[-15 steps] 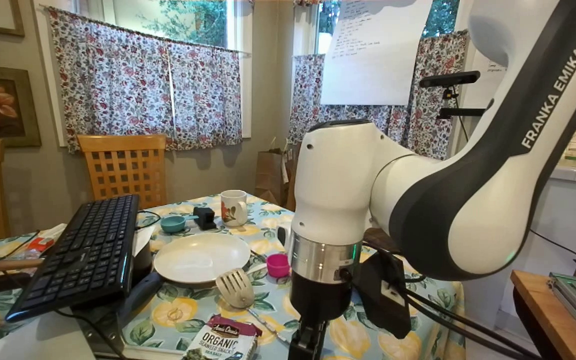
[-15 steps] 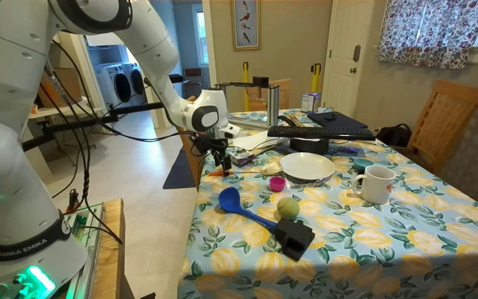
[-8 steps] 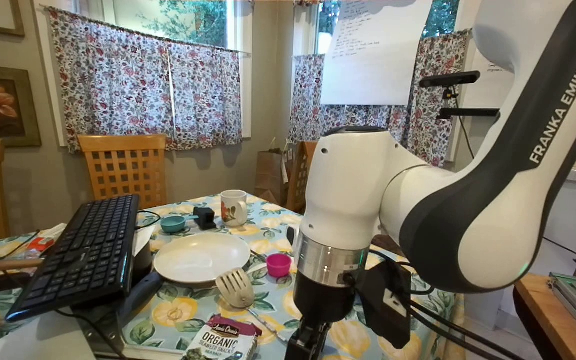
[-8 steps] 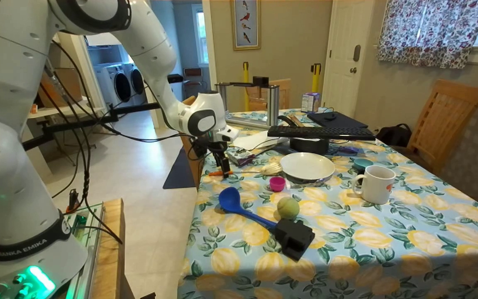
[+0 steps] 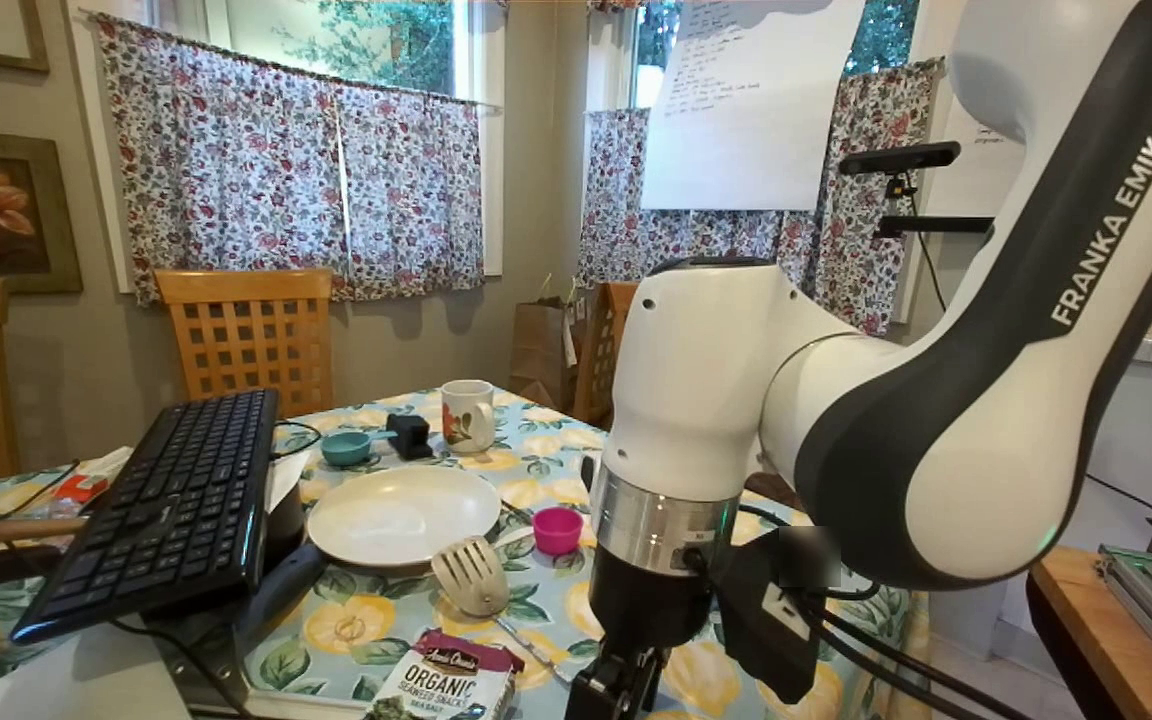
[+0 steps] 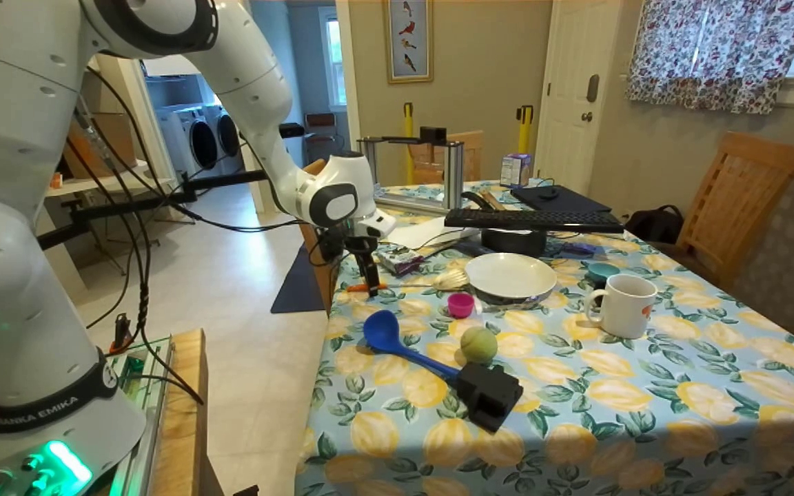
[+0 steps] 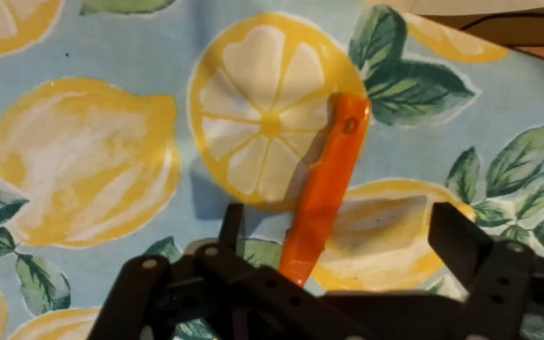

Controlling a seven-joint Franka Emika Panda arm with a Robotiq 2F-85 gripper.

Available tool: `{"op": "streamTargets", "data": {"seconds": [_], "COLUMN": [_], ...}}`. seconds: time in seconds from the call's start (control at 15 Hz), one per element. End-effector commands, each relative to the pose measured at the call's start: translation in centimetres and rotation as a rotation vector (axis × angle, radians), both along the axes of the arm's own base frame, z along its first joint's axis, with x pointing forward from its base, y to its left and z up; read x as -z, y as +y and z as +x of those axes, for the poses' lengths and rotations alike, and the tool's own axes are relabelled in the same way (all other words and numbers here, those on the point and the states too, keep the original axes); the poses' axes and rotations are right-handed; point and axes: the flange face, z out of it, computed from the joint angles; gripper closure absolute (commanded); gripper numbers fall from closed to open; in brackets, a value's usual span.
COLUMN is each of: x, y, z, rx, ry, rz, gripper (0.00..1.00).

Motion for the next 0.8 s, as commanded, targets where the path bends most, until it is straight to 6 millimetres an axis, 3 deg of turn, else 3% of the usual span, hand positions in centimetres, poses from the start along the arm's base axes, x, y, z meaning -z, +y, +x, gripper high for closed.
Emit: {"op": "streamTargets", "data": {"seconds": [0.0, 0.2, 0.27, 0.33, 0.47, 0.73], "x": [-0.1, -0.2, -0.2, -0.2, 0.0, 0.3], "y": [0.2, -0.2, -0.4, -0.6, -0.7, -1.1], "z": [0.4, 0.6, 0.7, 0.7, 0.7, 1.0], "rx": [0.054, 0.100, 0.117, 0.128, 0.147, 0.161], "ry": [0.031, 0.027, 0.029, 0.034, 0.051, 0.142], "rz": [0.033, 0.040, 0.042, 0.040, 0.031, -0.017], "gripper": [0.00, 0.00, 0.06, 0.28, 0.32, 0.60]}}
